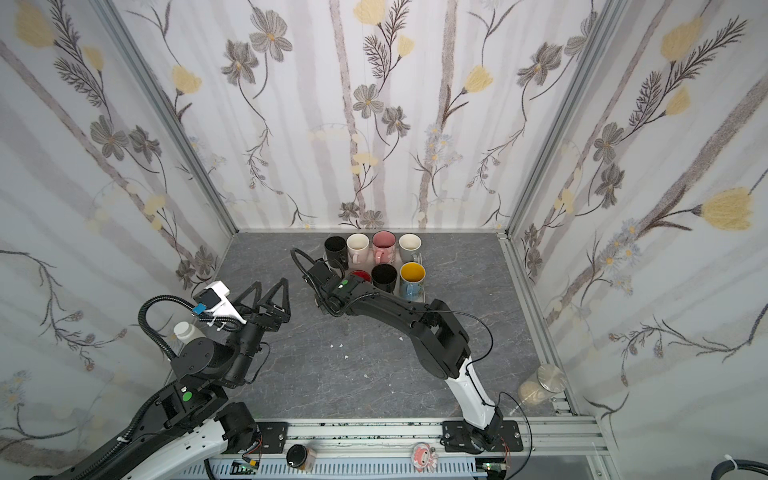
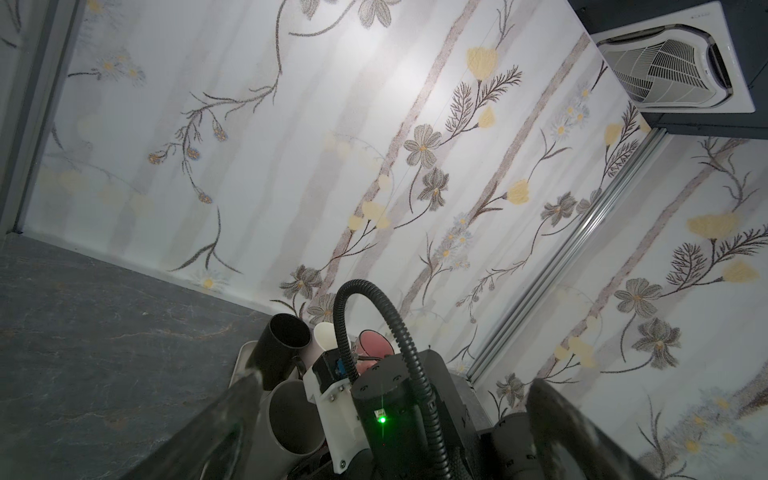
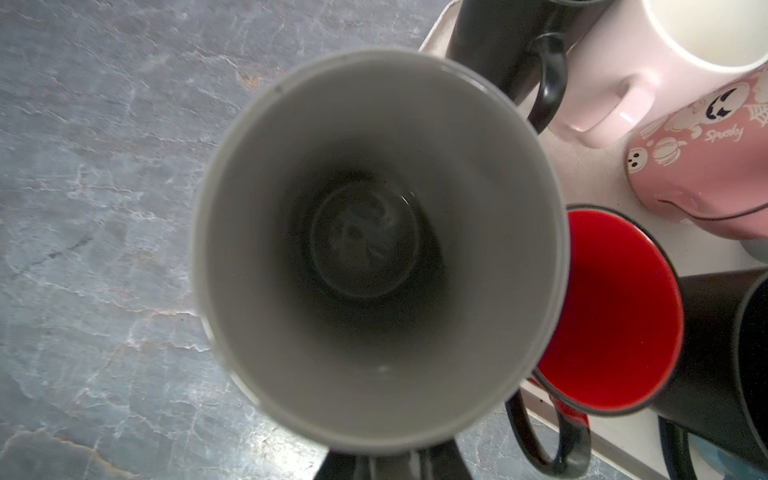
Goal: Turn the mug right side up
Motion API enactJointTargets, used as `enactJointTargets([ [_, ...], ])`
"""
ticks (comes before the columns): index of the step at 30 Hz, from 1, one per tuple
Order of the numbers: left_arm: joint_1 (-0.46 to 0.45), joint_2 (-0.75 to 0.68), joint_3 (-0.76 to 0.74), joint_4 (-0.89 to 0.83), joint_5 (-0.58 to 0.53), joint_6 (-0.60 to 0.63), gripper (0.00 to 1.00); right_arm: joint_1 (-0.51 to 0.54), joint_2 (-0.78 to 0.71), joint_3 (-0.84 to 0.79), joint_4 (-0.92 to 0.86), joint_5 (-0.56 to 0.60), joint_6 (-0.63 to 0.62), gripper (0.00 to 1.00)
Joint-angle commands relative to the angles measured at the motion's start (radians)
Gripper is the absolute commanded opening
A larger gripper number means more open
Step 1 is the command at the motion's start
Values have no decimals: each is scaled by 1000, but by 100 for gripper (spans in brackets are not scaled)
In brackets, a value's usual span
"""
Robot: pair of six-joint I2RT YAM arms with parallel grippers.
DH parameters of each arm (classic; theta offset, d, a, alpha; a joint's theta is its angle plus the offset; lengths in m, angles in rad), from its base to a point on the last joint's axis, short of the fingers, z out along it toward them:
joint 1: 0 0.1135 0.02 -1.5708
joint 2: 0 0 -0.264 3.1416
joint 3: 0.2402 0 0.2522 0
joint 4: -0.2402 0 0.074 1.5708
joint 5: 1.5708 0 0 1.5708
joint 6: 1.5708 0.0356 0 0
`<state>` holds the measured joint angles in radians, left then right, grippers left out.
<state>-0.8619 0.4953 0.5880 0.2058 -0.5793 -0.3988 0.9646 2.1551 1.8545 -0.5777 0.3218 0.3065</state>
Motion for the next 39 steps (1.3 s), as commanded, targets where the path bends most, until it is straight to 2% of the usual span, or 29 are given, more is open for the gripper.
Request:
enactJointTargets([
  [1, 2, -6, -6, 13, -14, 14, 100, -4, 30, 42, 1, 52, -21, 0],
  [7, 2, -7, -13, 17, -11, 20, 100, -8, 76, 83, -20, 51, -27, 0],
  [9, 2, -7, -16, 17, -10, 20, 100, -10, 86, 93, -27, 47, -26, 5],
  [15, 3, -2, -20, 19, -10, 22, 100, -12, 81, 94, -21, 36, -25, 51],
  [19, 1, 2, -16, 15, -13, 21, 100, -7, 49, 84, 16, 27, -29, 65],
  [20, 2, 2, -14, 14, -17, 22, 100, -3, 23, 58, 49, 29, -32, 71],
  [22, 2, 4, -11, 12, -18, 24, 100, 5, -44, -14, 126, 28, -33, 99],
  [28, 3, 53, 23, -8, -39, 31, 100, 10, -329, -331, 393, 17, -3, 100],
  [33, 16, 175, 58, 0, -45, 72, 100, -5, -632, -670, 601, 70, 46, 100],
  [35, 46, 226, 75, 0, -41, 77, 100, -23, -749, -792, 665, 82, 72, 100],
  [39, 161, 323, 106, 27, 46, 87, 100, -68, -957, -997, 779, 93, 116, 100],
])
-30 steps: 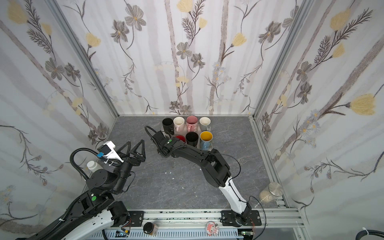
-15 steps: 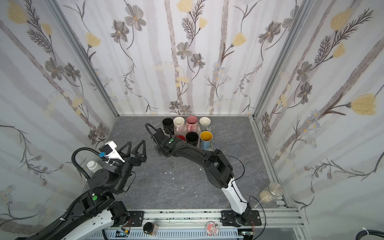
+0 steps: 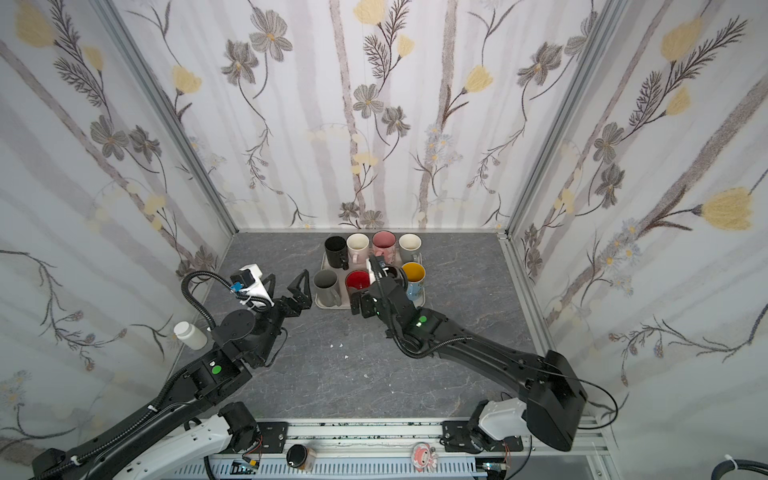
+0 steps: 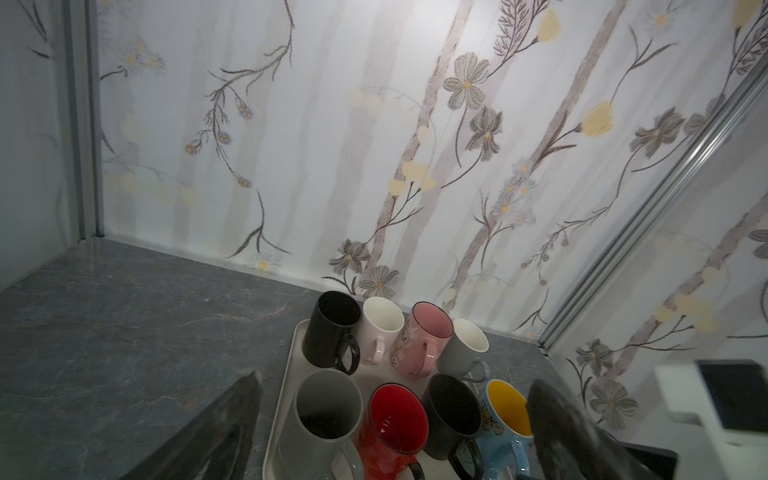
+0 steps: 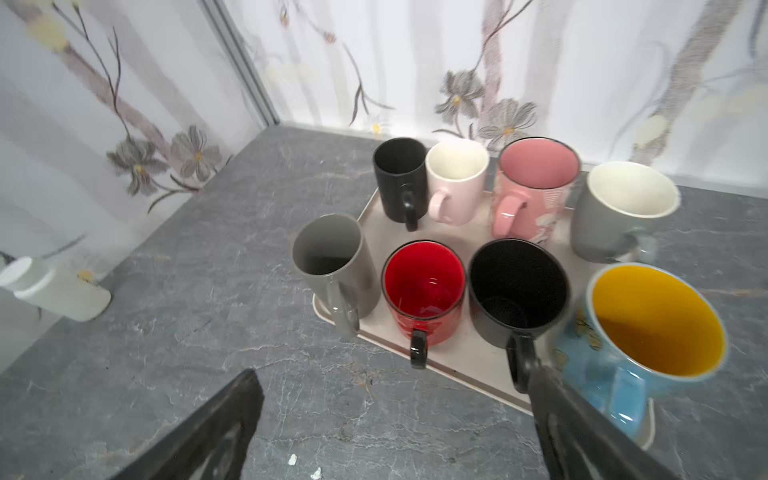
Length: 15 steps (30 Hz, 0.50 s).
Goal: Turn the mug right side up
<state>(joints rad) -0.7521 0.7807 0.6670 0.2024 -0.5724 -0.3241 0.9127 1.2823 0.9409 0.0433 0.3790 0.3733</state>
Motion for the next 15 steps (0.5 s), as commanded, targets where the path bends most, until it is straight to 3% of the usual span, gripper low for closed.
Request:
enactJointTargets([
  [1, 88, 58, 30, 38, 56, 13, 100, -21, -121, -116, 169, 45, 56, 100],
  [8, 332, 230, 5, 135, 139, 82, 100, -48, -297, -239, 102, 193, 77, 100],
  [11, 447, 302, -48, 238, 204, 109, 100, -84, -341, -259, 62, 185, 84, 100],
  [15, 561, 385, -115, 324, 184, 176, 100, -140, -391, -290, 47, 170, 79, 100],
])
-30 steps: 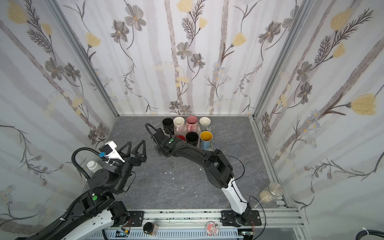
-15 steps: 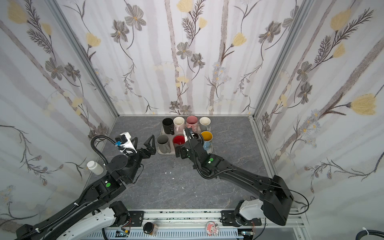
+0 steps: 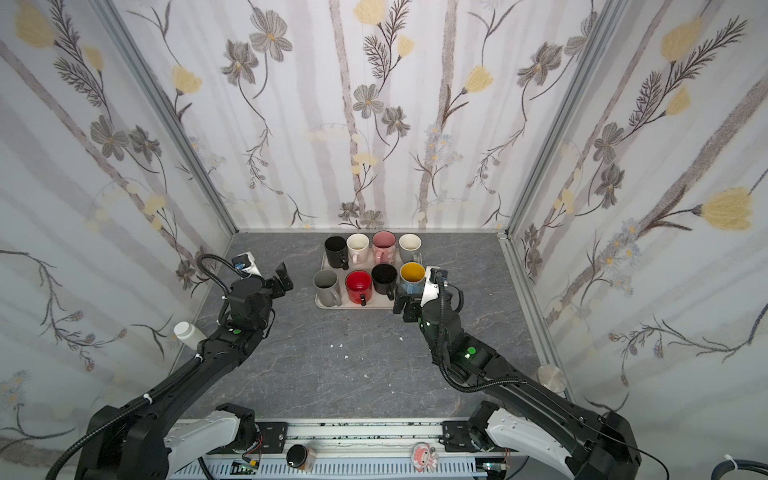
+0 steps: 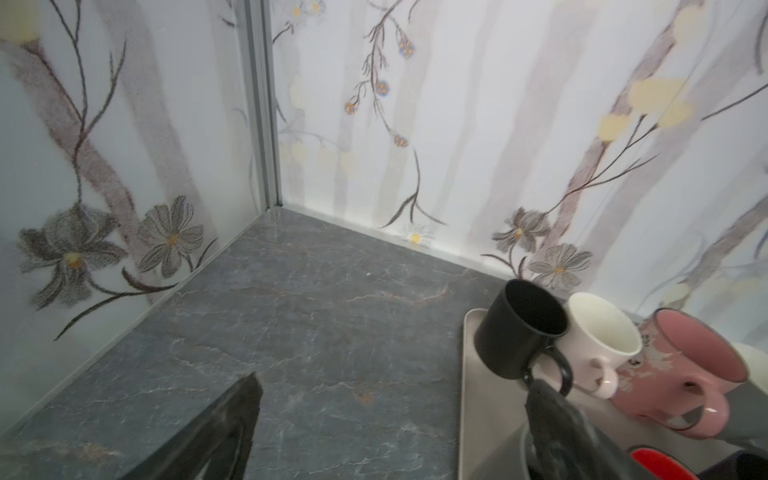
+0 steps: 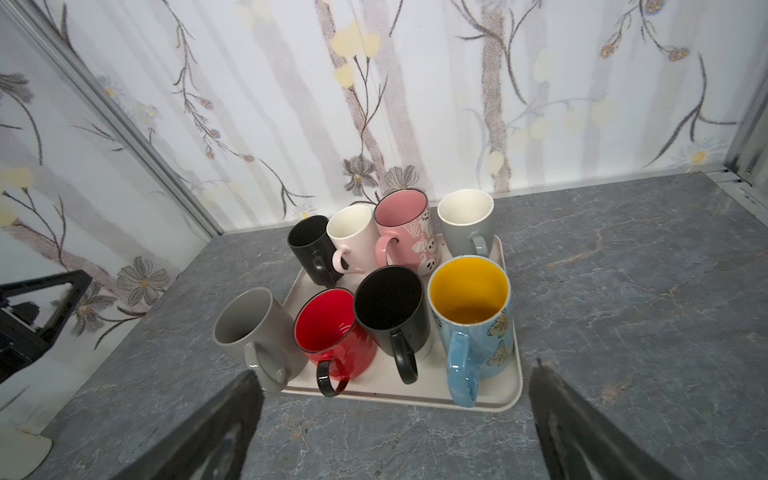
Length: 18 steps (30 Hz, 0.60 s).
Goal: Turn the mug right side up
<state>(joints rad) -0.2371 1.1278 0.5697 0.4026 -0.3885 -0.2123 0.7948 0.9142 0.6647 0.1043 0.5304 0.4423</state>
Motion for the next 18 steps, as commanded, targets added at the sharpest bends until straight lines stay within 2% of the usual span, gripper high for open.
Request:
enactJointTargets([
  [1, 64, 61, -19, 119, -11, 79, 100, -30, -32, -21, -19, 22, 10, 100],
  [4, 98, 126, -39, 157, -44, 113, 100, -52, -55, -37, -31, 48, 12, 100],
  [9, 114, 262, -103, 323, -67, 151, 100, -88, -73, -52, -46, 64, 13, 100],
  [14, 114, 317, -209, 620, 29, 191, 100, -127, -79, -63, -76, 112, 15, 100],
  [18, 114, 397, -212, 684, 42, 209, 100, -163, -98, -93, -72, 128, -35, 99],
])
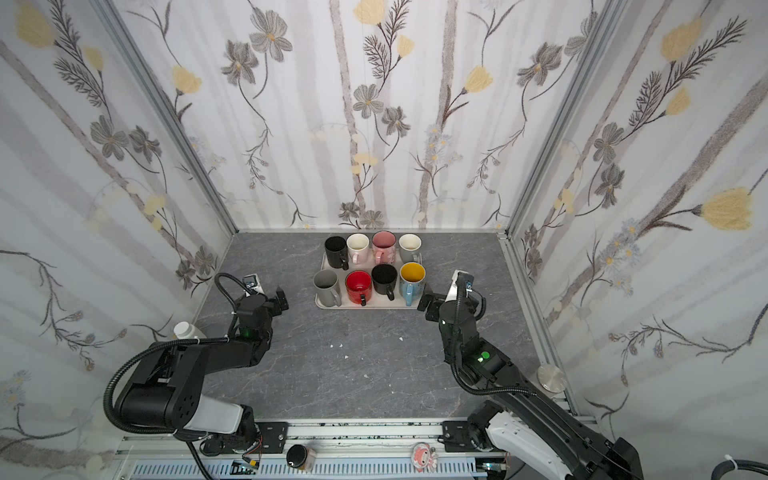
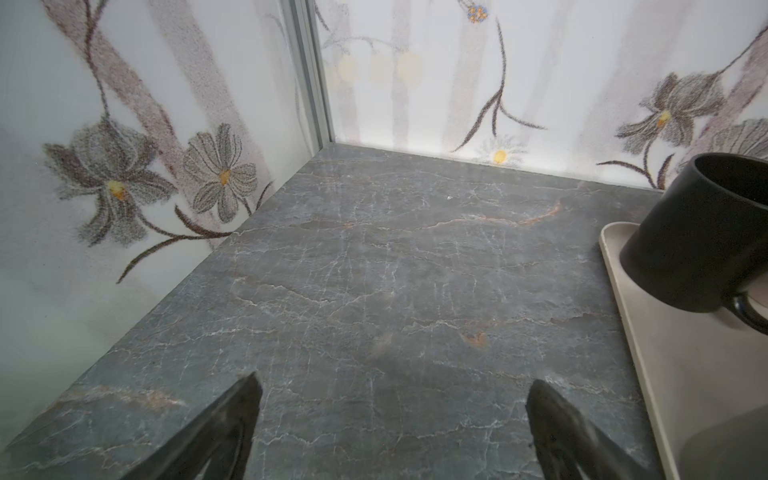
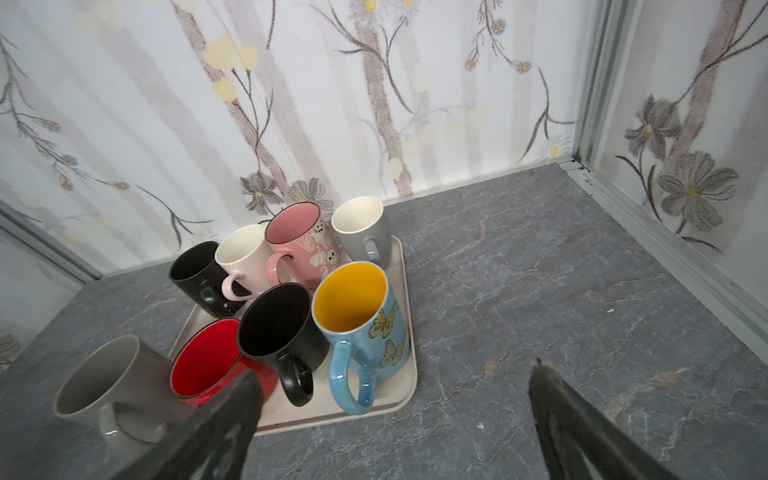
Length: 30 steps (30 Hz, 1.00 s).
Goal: Turn the mug right side up
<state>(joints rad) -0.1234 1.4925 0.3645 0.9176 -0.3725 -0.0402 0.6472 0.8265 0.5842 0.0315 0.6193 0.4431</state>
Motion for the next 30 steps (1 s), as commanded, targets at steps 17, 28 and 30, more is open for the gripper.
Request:
enactJointTargets([
  [17, 56, 66, 10, 158, 168, 7, 100, -472, 97, -275, 626, -75, -319, 100],
  [28, 85, 84, -129, 410, 164, -37, 100, -573, 398, -354, 998, -274, -347, 100],
  [30, 85, 95, -134, 440, 159, -32, 100, -583, 428, -352, 1016, -280, -360, 100],
])
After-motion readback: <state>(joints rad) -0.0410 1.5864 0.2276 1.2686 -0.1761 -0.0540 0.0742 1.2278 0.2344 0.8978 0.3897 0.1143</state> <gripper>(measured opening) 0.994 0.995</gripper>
